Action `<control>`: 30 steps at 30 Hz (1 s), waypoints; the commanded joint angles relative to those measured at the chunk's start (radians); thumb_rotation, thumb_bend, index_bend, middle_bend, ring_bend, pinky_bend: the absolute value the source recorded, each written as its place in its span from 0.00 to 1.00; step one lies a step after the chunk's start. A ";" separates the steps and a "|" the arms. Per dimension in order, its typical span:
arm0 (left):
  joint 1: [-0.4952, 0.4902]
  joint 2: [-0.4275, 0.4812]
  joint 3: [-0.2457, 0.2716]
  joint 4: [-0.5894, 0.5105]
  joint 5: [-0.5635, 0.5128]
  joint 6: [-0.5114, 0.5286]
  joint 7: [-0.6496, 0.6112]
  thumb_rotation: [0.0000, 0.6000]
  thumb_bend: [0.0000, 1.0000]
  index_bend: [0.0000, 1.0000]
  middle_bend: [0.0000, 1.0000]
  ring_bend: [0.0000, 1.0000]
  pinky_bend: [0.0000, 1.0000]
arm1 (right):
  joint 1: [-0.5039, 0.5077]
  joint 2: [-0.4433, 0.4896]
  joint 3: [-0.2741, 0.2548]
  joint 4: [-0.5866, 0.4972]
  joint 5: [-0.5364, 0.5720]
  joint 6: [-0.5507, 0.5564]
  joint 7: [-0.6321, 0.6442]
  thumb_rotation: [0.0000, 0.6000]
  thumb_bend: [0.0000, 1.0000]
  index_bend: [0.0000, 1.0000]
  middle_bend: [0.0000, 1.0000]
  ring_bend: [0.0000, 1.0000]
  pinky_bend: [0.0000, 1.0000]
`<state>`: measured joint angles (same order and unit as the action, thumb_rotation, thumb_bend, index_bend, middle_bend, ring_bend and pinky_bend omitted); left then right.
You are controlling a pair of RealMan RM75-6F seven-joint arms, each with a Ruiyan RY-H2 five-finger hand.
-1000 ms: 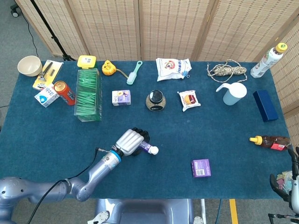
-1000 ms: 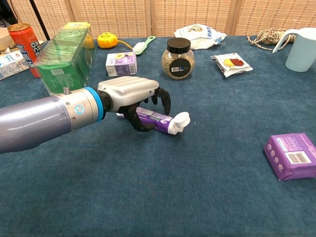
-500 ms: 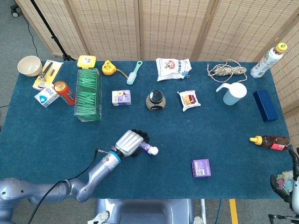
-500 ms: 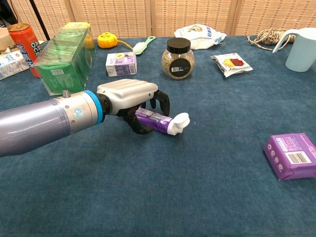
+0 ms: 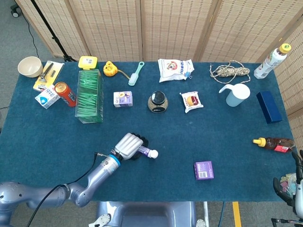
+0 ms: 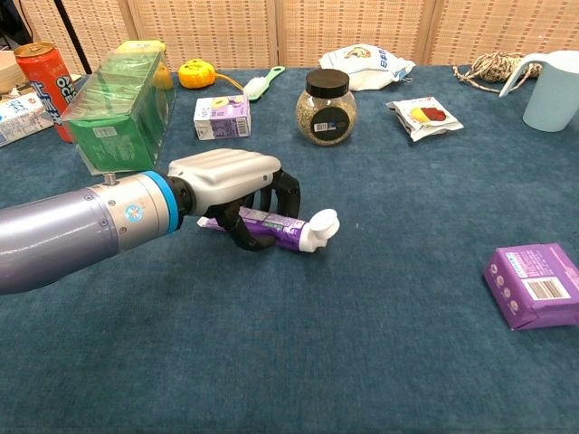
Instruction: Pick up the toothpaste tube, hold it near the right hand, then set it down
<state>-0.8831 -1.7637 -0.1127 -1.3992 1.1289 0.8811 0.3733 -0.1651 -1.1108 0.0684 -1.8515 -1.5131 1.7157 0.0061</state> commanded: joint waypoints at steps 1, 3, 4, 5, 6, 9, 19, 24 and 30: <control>0.006 0.000 0.003 -0.001 0.006 0.007 -0.001 1.00 0.38 0.46 0.46 0.41 0.46 | 0.001 0.001 -0.001 -0.003 -0.004 -0.001 -0.002 1.00 0.39 0.00 0.00 0.00 0.00; 0.009 0.003 0.002 -0.002 0.010 0.010 -0.003 1.00 0.40 0.48 0.47 0.43 0.48 | 0.002 0.002 -0.001 -0.005 -0.008 0.000 -0.003 1.00 0.39 0.00 0.00 0.00 0.00; 0.011 0.003 0.001 -0.002 0.011 0.012 -0.005 1.00 0.42 0.49 0.48 0.44 0.49 | 0.003 0.003 -0.001 -0.006 -0.009 -0.001 -0.004 1.00 0.39 0.00 0.00 0.00 0.00; 0.012 0.003 -0.001 -0.003 0.014 0.015 -0.009 1.00 0.44 0.50 0.49 0.44 0.50 | 0.004 0.004 -0.001 -0.007 -0.011 -0.002 -0.004 1.00 0.39 0.00 0.00 0.00 0.00; 0.014 0.004 -0.003 -0.003 0.017 0.017 -0.014 1.00 0.45 0.50 0.49 0.44 0.50 | 0.005 0.005 -0.001 -0.008 -0.012 -0.004 -0.005 1.00 0.39 0.00 0.00 0.00 0.00; 0.021 0.024 -0.011 -0.011 0.034 0.034 -0.028 1.00 0.49 0.51 0.50 0.45 0.52 | 0.017 0.006 0.000 -0.013 -0.018 -0.022 0.000 1.00 0.39 0.00 0.00 0.00 0.00; 0.026 0.156 -0.022 -0.097 0.083 0.014 -0.083 1.00 0.52 0.53 0.52 0.47 0.54 | 0.051 0.020 0.006 -0.018 -0.023 -0.069 0.047 1.00 0.39 0.00 0.00 0.00 0.00; 0.030 0.236 -0.022 -0.156 0.109 0.015 -0.089 1.00 0.52 0.53 0.52 0.46 0.54 | 0.078 0.030 0.015 -0.020 -0.034 -0.094 0.094 1.00 0.39 0.00 0.00 0.00 0.00; 0.028 0.345 -0.021 -0.236 0.123 -0.002 -0.083 1.00 0.52 0.53 0.52 0.46 0.54 | 0.124 0.044 0.029 -0.016 -0.043 -0.146 0.155 1.00 0.39 0.00 0.00 0.00 0.00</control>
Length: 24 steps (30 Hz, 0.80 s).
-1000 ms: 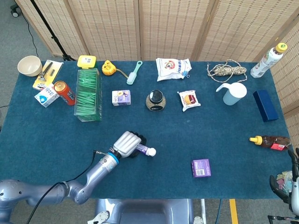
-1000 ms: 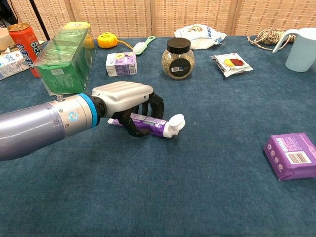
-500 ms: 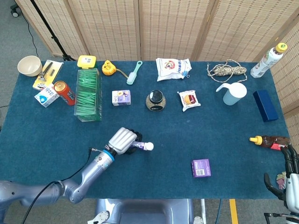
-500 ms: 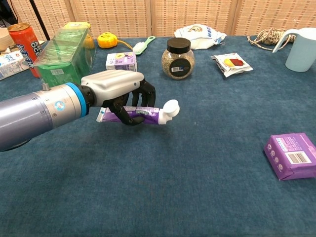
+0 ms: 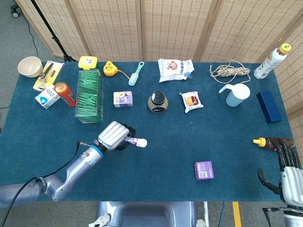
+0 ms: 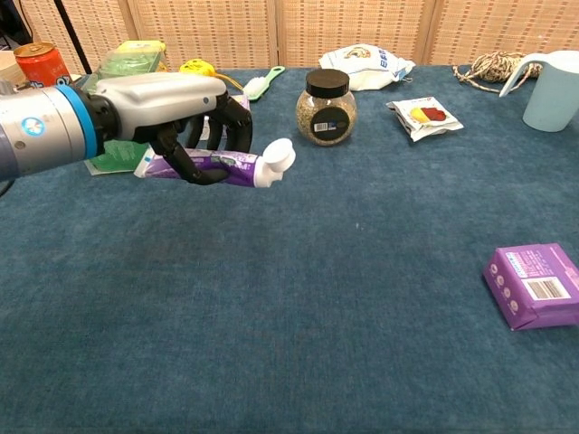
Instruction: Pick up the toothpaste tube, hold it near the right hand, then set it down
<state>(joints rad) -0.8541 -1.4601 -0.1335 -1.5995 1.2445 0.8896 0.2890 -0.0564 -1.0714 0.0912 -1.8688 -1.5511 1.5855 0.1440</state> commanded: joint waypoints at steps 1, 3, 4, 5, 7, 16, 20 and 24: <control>-0.001 0.058 -0.001 -0.048 0.008 -0.013 0.001 1.00 0.52 0.53 0.52 0.46 0.54 | 0.024 0.005 0.009 0.001 -0.007 -0.025 0.028 1.00 0.39 0.00 0.00 0.00 0.00; -0.003 0.108 -0.005 -0.080 0.011 -0.021 -0.002 1.00 0.52 0.53 0.52 0.46 0.54 | 0.062 0.002 0.023 0.001 -0.022 -0.059 0.060 1.00 0.39 0.01 0.00 0.00 0.00; -0.005 0.124 -0.008 -0.092 0.010 -0.026 -0.006 1.00 0.52 0.52 0.52 0.46 0.54 | 0.074 0.000 0.028 0.002 -0.026 -0.070 0.068 1.00 0.39 0.04 0.00 0.00 0.00; -0.006 0.140 -0.010 -0.102 0.007 -0.033 -0.012 1.00 0.52 0.52 0.52 0.46 0.54 | 0.087 -0.002 0.032 0.003 -0.030 -0.080 0.075 1.00 0.39 0.06 0.00 0.00 0.00; -0.009 0.161 -0.015 -0.116 -0.001 -0.042 -0.022 1.00 0.52 0.52 0.52 0.46 0.54 | 0.103 -0.005 0.035 0.005 -0.036 -0.093 0.085 1.00 0.39 0.12 0.00 0.00 0.00; -0.025 0.268 -0.038 -0.188 -0.016 -0.053 -0.002 1.00 0.52 0.52 0.52 0.46 0.54 | 0.211 -0.050 0.053 0.049 -0.060 -0.191 0.132 1.00 0.39 0.41 0.06 0.00 0.00; -0.035 0.293 -0.050 -0.215 -0.036 -0.058 0.002 1.00 0.52 0.52 0.52 0.46 0.54 | 0.237 -0.069 0.057 0.052 -0.065 -0.201 0.138 1.00 0.39 0.40 0.06 0.00 0.00; -0.053 0.315 -0.065 -0.245 -0.066 -0.077 -0.001 1.00 0.52 0.52 0.52 0.46 0.54 | 0.258 -0.090 0.054 0.052 -0.070 -0.211 0.140 1.00 0.39 0.37 0.06 0.00 0.00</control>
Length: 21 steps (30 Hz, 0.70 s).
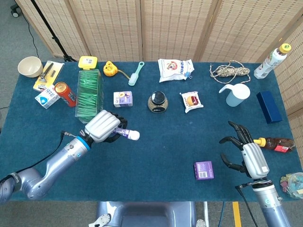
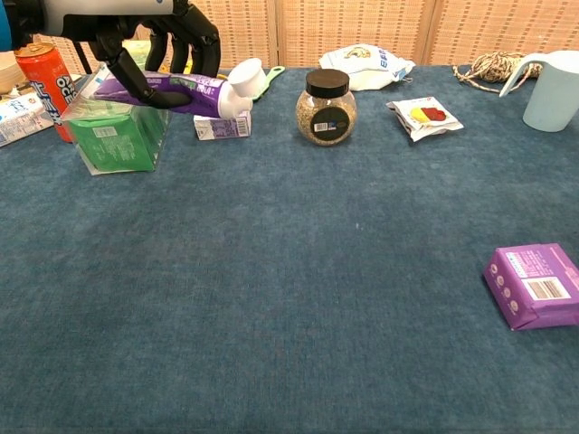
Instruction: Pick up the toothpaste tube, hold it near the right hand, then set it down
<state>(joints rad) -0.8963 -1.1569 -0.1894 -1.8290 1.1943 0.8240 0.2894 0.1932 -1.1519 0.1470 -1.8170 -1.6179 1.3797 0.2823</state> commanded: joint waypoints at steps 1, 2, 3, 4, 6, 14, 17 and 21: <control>-0.015 0.016 -0.011 -0.020 -0.023 -0.017 -0.001 1.00 0.52 0.52 0.52 0.46 0.54 | 0.012 -0.014 -0.004 0.001 -0.003 -0.006 0.002 1.00 0.39 0.36 0.05 0.00 0.00; -0.019 0.018 -0.012 -0.023 -0.028 -0.020 0.000 1.00 0.52 0.52 0.52 0.46 0.54 | 0.014 -0.017 -0.006 0.001 -0.004 -0.007 0.003 1.00 0.39 0.35 0.05 0.00 0.00; -0.024 0.020 -0.015 -0.027 -0.035 -0.024 0.004 1.00 0.52 0.52 0.52 0.46 0.54 | 0.018 -0.022 -0.007 0.001 -0.006 -0.009 0.004 1.00 0.39 0.34 0.05 0.00 0.00; -0.036 0.020 -0.020 -0.031 -0.045 -0.032 0.012 1.00 0.52 0.52 0.52 0.46 0.54 | 0.026 -0.032 -0.010 0.001 -0.008 -0.015 0.009 1.00 0.39 0.33 0.04 0.00 0.00; -0.057 0.017 -0.024 -0.036 -0.073 -0.046 0.030 1.00 0.52 0.52 0.52 0.46 0.54 | 0.037 -0.047 -0.012 0.006 -0.010 -0.020 0.013 1.00 0.39 0.31 0.04 0.00 0.00; -0.147 -0.013 -0.027 -0.050 -0.203 -0.083 0.117 1.00 0.52 0.52 0.52 0.46 0.54 | 0.076 -0.086 -0.020 0.018 -0.019 -0.041 0.013 1.00 0.39 0.25 0.01 0.00 0.00; -0.177 -0.025 -0.026 -0.054 -0.252 -0.079 0.147 1.00 0.52 0.52 0.52 0.46 0.54 | 0.087 -0.096 -0.022 0.018 -0.017 -0.048 0.011 1.00 0.39 0.24 0.01 0.00 0.00; -0.210 -0.039 -0.023 -0.052 -0.300 -0.069 0.184 1.00 0.52 0.52 0.52 0.46 0.54 | 0.099 -0.106 -0.024 0.021 -0.016 -0.053 0.016 1.00 0.39 0.23 0.00 0.00 0.00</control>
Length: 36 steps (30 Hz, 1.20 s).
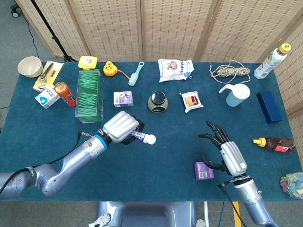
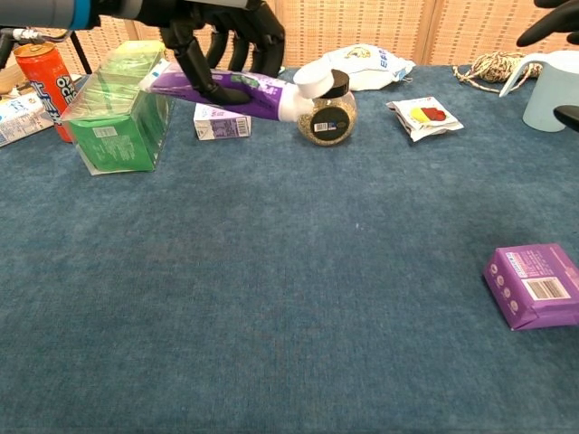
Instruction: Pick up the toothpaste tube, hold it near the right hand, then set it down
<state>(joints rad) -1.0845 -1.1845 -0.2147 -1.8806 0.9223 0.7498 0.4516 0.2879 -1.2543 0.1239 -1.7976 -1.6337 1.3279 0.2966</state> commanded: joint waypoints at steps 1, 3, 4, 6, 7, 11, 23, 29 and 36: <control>-0.034 -0.017 0.002 0.003 -0.045 0.008 0.034 1.00 0.52 0.52 0.52 0.46 0.54 | 0.009 -0.009 -0.002 0.001 -0.004 -0.003 0.004 1.00 0.39 0.23 0.00 0.00 0.00; -0.060 -0.027 0.001 0.004 -0.085 0.015 0.056 1.00 0.52 0.52 0.52 0.46 0.54 | 0.021 -0.020 -0.003 0.009 -0.013 -0.007 0.009 1.00 0.39 0.23 0.00 0.00 0.00; -0.070 -0.030 0.002 0.004 -0.102 0.021 0.065 1.00 0.52 0.52 0.52 0.46 0.54 | 0.025 -0.024 -0.004 0.013 -0.015 -0.007 0.012 1.00 0.39 0.23 0.00 0.00 0.00; -0.090 -0.037 0.002 0.002 -0.135 0.040 0.086 1.00 0.52 0.52 0.52 0.46 0.54 | 0.036 -0.034 -0.003 0.020 -0.019 -0.009 0.019 1.00 0.39 0.23 0.00 0.00 0.00; -0.097 -0.040 0.003 0.000 -0.149 0.048 0.094 1.00 0.51 0.52 0.52 0.46 0.54 | 0.039 -0.037 -0.002 0.024 -0.020 -0.009 0.021 1.00 0.39 0.23 0.00 0.00 0.00; -0.132 -0.050 0.009 -0.006 -0.209 0.078 0.136 1.00 0.51 0.52 0.52 0.47 0.54 | 0.058 -0.049 0.001 0.035 -0.018 -0.018 0.026 1.00 0.39 0.21 0.00 0.00 0.00; -0.202 -0.074 0.023 -0.053 -0.317 0.167 0.226 1.00 0.51 0.52 0.52 0.47 0.54 | 0.103 -0.068 -0.002 0.043 -0.009 -0.050 0.023 1.00 0.39 0.18 0.00 0.00 0.00; -0.222 -0.085 0.028 -0.061 -0.345 0.192 0.243 1.00 0.51 0.52 0.52 0.47 0.54 | 0.120 -0.076 -0.004 0.042 -0.006 -0.057 0.018 1.00 0.39 0.27 0.00 0.00 0.00; -0.240 -0.098 0.039 -0.066 -0.371 0.207 0.259 1.00 0.51 0.52 0.52 0.47 0.54 | 0.137 -0.084 -0.001 0.044 0.011 -0.066 0.018 1.00 0.39 0.26 0.00 0.00 0.00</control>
<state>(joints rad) -1.3236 -1.2816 -0.1767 -1.9470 0.5529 0.9561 0.7100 0.4244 -1.3376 0.1229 -1.7538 -1.6239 1.2630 0.3144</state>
